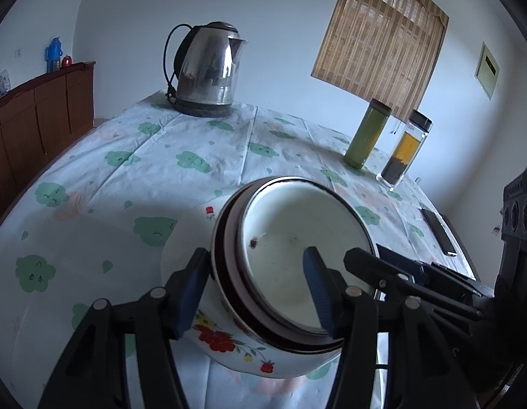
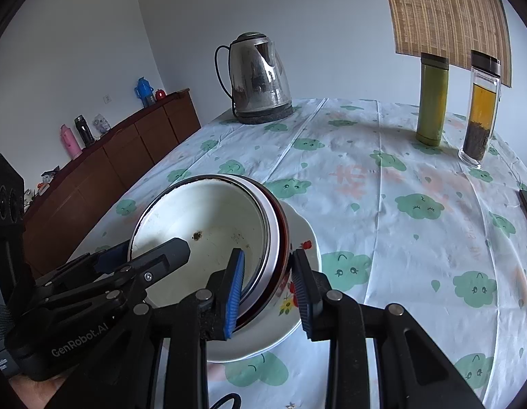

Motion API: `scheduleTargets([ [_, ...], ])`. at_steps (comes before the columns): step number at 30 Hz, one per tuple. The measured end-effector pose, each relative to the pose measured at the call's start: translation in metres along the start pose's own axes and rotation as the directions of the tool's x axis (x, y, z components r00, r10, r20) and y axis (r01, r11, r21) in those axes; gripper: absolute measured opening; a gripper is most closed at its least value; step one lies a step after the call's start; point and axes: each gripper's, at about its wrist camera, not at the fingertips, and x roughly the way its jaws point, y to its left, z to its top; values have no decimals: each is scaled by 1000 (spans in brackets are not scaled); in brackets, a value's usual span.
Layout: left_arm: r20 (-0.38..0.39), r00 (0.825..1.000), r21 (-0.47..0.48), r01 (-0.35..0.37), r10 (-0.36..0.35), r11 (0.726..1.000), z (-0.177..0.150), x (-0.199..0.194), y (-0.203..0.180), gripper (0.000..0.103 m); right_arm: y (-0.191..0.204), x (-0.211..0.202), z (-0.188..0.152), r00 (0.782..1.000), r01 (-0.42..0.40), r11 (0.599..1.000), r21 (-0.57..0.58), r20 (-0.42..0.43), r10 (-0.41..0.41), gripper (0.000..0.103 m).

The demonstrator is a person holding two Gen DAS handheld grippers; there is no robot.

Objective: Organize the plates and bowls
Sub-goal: 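Lower the bowl stack onto the red-flower plate with both grippers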

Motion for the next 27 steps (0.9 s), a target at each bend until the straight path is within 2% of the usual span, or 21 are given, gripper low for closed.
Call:
scheduleTargets([
  [10, 8, 1000, -1, -13, 13, 1000, 1, -1, 4, 55, 4, 5, -4, 1000, -5, 1000, -5, -1, 5, 32],
  [17, 3, 1000, 21, -10, 10, 1000, -3, 2, 0, 55, 3, 4, -3, 999, 28, 999, -23, 21, -28, 32],
  [27, 12, 1000, 15, -2, 2, 1000, -4, 2, 1, 55, -1, 4, -4, 999, 11, 1000, -10, 35, -11, 32],
])
